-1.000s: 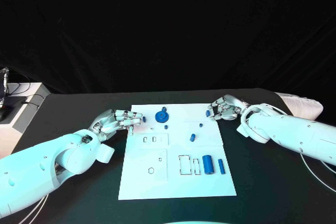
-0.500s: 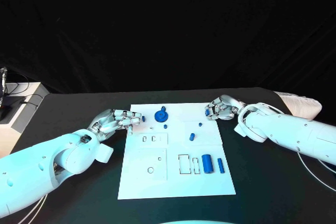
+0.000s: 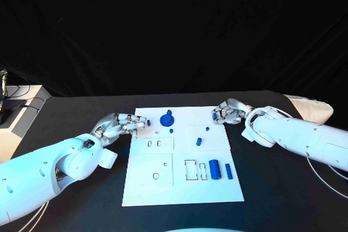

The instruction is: Assemble the parts on the task board

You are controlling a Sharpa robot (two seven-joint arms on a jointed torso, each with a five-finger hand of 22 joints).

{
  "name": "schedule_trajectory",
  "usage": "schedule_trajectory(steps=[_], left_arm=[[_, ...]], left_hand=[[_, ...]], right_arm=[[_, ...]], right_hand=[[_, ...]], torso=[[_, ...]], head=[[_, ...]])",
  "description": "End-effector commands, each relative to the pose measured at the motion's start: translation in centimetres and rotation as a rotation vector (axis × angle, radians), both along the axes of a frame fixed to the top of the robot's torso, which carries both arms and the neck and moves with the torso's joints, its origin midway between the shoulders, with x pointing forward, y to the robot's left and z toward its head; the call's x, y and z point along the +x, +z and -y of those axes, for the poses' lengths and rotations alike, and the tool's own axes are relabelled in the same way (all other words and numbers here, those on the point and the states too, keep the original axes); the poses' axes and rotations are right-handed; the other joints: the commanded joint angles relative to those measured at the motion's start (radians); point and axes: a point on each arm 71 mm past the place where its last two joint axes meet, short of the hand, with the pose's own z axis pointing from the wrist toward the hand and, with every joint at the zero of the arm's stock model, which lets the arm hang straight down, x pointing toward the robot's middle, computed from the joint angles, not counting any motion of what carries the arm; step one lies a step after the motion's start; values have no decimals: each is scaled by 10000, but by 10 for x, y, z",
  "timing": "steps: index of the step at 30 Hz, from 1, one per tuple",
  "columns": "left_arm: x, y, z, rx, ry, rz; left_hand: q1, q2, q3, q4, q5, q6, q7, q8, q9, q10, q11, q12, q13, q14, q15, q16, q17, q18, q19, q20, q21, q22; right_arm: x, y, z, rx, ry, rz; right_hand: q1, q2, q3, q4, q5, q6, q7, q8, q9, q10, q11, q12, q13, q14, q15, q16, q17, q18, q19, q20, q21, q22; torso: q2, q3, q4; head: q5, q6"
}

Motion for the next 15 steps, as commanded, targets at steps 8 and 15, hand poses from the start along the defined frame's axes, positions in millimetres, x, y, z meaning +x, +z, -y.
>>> schedule_trajectory(steps=[8, 15], left_arm=[[0, 1, 1, -60, -108, 20], [0, 1, 1, -59, -106, 22]], left_hand=[[-23, 85, 32, -49, -37, 31, 38, 44, 10, -56, 27, -5, -69, 54, 11, -9, 23, 99, 34, -11, 37, 20], [-11, 109, 50, -53, -37, 45, 24, 54, 13, -71, 25, -22, -91, 55, 8, -11, 26, 101, 35, -11, 38, 23]], right_arm=[[0, -2, -1, -119, 41, -164], [0, -2, 0, -135, -24, -173]], right_hand=[[-54, 380, 257, -33, -118, 643, -67, -6, -5, -39, -116, 15, 49, 74, -44, 51, 28, 34, 764, -20, 47, 1619], [-90, 567, 356, -74, -149, 1011, -206, 17, 4, -36, -195, 14, 80, 81, -99, 52, 70, 3, 767, -74, 85, 1630]], torso=[[-2, 7, 2], [0, 5, 1]], head=[[-13, 14], [-11, 34]])
